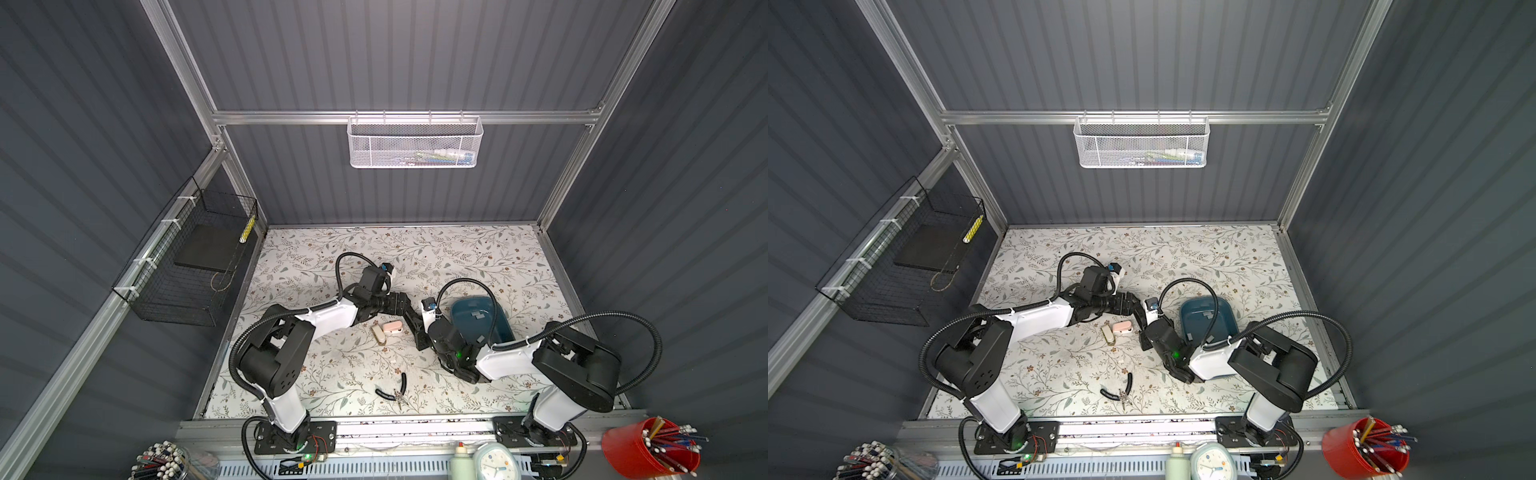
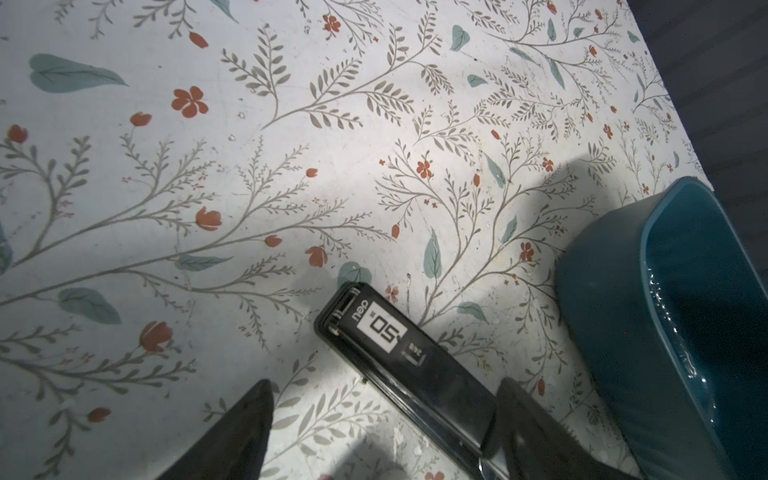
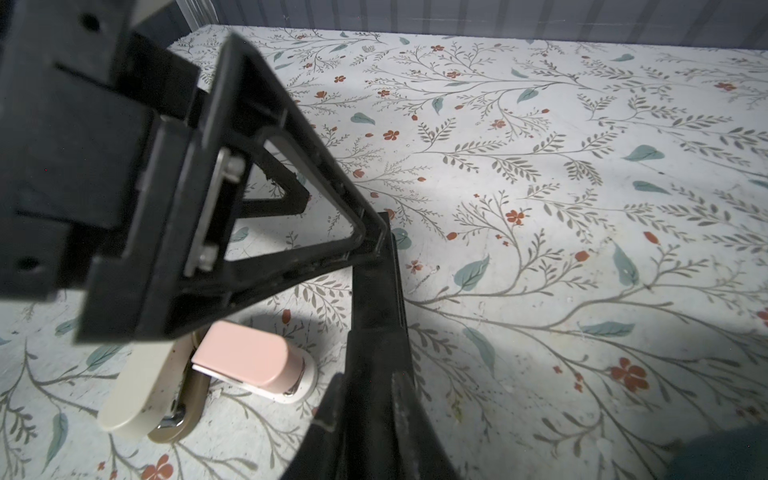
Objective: Load the staples into the stapler
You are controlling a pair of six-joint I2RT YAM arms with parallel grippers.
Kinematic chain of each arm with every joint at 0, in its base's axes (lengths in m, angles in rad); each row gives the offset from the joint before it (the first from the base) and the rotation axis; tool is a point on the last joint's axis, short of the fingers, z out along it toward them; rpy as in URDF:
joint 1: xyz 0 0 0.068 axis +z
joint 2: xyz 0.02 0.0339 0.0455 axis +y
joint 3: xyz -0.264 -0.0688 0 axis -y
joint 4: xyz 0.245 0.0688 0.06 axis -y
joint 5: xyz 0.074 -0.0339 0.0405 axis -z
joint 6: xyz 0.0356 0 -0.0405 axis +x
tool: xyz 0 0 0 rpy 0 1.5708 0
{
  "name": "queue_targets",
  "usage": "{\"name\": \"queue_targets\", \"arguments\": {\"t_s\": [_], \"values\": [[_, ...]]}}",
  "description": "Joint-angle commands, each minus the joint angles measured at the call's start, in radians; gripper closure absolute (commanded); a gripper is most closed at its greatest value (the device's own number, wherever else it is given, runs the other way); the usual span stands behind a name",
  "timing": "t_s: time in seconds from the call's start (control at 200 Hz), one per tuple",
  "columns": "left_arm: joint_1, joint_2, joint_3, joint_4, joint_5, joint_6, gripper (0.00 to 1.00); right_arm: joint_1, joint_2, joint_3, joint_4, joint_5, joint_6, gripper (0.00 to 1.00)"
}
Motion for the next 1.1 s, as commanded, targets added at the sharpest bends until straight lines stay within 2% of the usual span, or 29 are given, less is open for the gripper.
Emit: {"name": "queue_targets", "arguments": {"t_s": [0.0,0.62,1.091], "values": [[0.003,0.020,0.030,-0.012,0.026,-0.014,0.16,0.002,0.031,-0.048,-0.034,0.003,0.035,0.78],[0.004,0.048,0.049,-0.023,0.040,-0.011,0.20,0.003,0.115,-0.128,0.100,-0.026,0.106,0.83],[0.003,0.074,0.059,-0.022,0.050,-0.012,0.21,0.008,0.136,-0.141,0.104,-0.027,0.138,0.85]]}}
